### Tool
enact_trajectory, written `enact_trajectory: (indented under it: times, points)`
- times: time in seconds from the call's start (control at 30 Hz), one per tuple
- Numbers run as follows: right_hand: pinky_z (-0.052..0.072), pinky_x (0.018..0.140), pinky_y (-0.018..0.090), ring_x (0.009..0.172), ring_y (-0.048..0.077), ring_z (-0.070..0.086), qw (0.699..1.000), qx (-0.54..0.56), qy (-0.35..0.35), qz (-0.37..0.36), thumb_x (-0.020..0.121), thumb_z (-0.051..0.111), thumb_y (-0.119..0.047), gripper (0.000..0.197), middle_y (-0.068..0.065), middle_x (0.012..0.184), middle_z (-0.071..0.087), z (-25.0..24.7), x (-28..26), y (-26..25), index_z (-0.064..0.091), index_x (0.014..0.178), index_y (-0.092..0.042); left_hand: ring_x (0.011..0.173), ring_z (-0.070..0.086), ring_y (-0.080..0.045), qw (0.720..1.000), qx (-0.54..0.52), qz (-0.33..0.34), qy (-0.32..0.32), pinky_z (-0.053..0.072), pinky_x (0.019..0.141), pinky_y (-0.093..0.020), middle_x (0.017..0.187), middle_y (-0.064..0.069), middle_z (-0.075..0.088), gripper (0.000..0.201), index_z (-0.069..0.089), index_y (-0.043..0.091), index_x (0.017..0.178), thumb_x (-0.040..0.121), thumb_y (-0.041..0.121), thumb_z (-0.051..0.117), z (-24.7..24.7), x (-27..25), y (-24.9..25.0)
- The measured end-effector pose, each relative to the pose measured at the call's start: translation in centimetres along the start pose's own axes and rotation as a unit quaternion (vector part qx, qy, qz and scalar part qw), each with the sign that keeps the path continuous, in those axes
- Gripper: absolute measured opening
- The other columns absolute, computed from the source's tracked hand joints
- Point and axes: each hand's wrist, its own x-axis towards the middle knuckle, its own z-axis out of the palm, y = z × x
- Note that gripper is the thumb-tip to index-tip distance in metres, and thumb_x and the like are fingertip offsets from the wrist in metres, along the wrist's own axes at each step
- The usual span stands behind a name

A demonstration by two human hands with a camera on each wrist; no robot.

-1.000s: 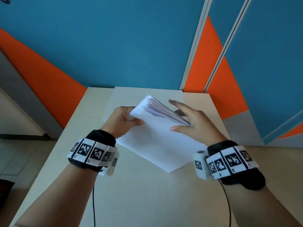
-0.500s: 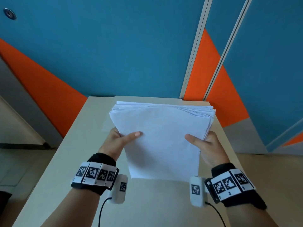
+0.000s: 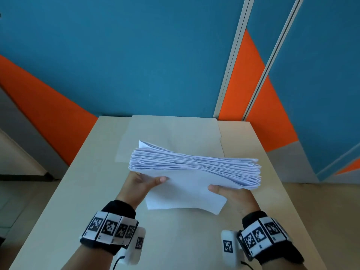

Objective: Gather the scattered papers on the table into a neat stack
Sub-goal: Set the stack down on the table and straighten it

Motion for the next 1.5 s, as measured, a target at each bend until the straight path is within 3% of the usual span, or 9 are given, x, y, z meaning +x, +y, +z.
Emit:
enact_trajectory:
  times: [0.1, 0.3, 0.5, 0.63, 0.77, 0.97, 1.2, 1.37, 1.5]
  points:
    - [0.05, 0.073, 0.011, 0.095, 0.009, 0.067, 1.0, -0.029, 0.009, 0.004, 0.069, 0.08, -0.007, 0.037, -0.009, 0.097, 0.072, 0.7, 0.4, 0.9, 0.07, 0.105, -0.013, 0.057, 0.067, -0.001, 1.0, 0.015, -0.007, -0.001, 0.051, 0.066, -0.019, 0.055, 0.01, 0.069, 0.017, 0.07, 0.018, 0.054, 0.068, 0.019, 0.08, 0.0, 0.3, -0.8]
    - [0.046, 0.086, 0.024, 0.086, 0.004, 0.062, 0.999, -0.024, -0.025, 0.013, 0.074, 0.078, -0.02, 0.028, -0.013, 0.097, 0.066, 0.8, 1.7, 0.9, 0.059, 0.093, -0.023, 0.067, 0.071, -0.004, 0.996, -0.067, -0.007, 0.059, 0.055, 0.059, -0.019, 0.073, 0.008, 0.076, 0.023, 0.067, 0.012, 0.089, 0.082, -0.009, 0.06, 0.2, 2.8, -0.1]
    - [0.042, 0.091, 0.03, 0.095, 0.016, 0.055, 0.996, -0.047, -0.034, 0.067, 0.084, 0.068, -0.022, 0.022, -0.009, 0.093, 0.056, 0.1, 3.0, 1.4, 0.048, 0.093, -0.021, 0.08, 0.069, -0.025, 0.992, -0.047, -0.102, 0.052, 0.057, 0.075, -0.035, 0.089, -0.009, 0.073, 0.027, 0.063, 0.005, 0.106, 0.08, 0.006, 0.068, -0.1, 6.2, -0.6]
    - [0.048, 0.097, 0.044, 0.102, 0.026, 0.064, 0.995, -0.055, -0.024, 0.082, 0.072, 0.077, -0.037, 0.057, 0.008, 0.112, 0.065, -0.8, 4.0, 1.1, 0.053, 0.115, -0.008, 0.073, 0.062, -0.02, 0.982, 0.045, -0.132, 0.125, 0.049, 0.068, -0.029, 0.088, -0.002, 0.066, 0.025, 0.058, 0.009, 0.107, 0.089, 0.026, 0.059, -2.1, 9.6, -2.3]
    - [0.056, 0.083, 0.04, 0.092, 0.03, 0.07, 0.994, -0.047, -0.039, 0.087, 0.078, 0.073, -0.026, 0.042, 0.016, 0.103, 0.073, -1.8, 4.9, 1.0, 0.063, 0.109, 0.0, 0.096, 0.062, -0.031, 0.924, 0.223, -0.199, 0.238, 0.048, 0.085, -0.035, 0.11, -0.015, 0.064, 0.04, 0.058, 0.006, 0.118, 0.085, 0.027, 0.064, -7.4, 12.5, -5.2]
    - [0.058, 0.076, 0.038, 0.089, 0.03, 0.072, 0.996, -0.027, -0.04, 0.078, 0.026, 0.087, -0.061, 0.1, 0.014, 0.099, 0.075, -3.2, 6.7, 2.3, 0.068, 0.105, -0.002, 0.13, 0.035, -0.038, 0.807, 0.429, -0.299, 0.274, 0.032, 0.105, -0.05, 0.141, -0.025, 0.034, 0.092, 0.029, -0.002, 0.139, 0.073, 0.046, 0.072, -9.3, 14.5, -6.5]
    - [0.058, 0.077, 0.04, 0.09, 0.033, 0.072, 0.994, -0.033, -0.054, 0.092, 0.02, 0.088, -0.059, 0.103, 0.016, 0.099, 0.075, -3.2, 7.7, 2.8, 0.069, 0.102, -0.001, 0.13, 0.035, -0.039, 0.771, 0.464, -0.365, 0.239, 0.032, 0.106, -0.05, 0.14, -0.025, 0.037, 0.11, 0.029, -0.006, 0.138, 0.059, 0.05, 0.081, -10.1, 17.6, -7.6]
    - [0.057, 0.079, 0.043, 0.091, 0.034, 0.071, 0.994, -0.036, -0.047, 0.092, 0.02, 0.087, -0.061, 0.105, 0.016, 0.099, 0.075, -2.9, 7.8, 3.2, 0.068, 0.104, -0.001, 0.114, 0.057, -0.037, 0.783, 0.489, -0.359, 0.141, 0.048, 0.097, -0.041, 0.121, -0.011, 0.058, 0.014, 0.064, 0.029, 0.071, 0.072, 0.034, 0.077, -11.5, 18.2, -7.6]
    - [0.059, 0.069, 0.036, 0.088, 0.033, 0.072, 0.994, -0.027, -0.044, 0.096, 0.019, 0.087, -0.061, 0.106, 0.017, 0.1, 0.074, -2.8, 7.3, 3.6, 0.068, 0.104, 0.0, 0.12, 0.053, -0.032, 0.789, 0.482, -0.35, 0.149, 0.046, 0.101, -0.037, 0.137, -0.009, 0.048, 0.05, 0.063, 0.036, 0.116, 0.067, 0.046, 0.071, -12.0, 18.8, -8.7]
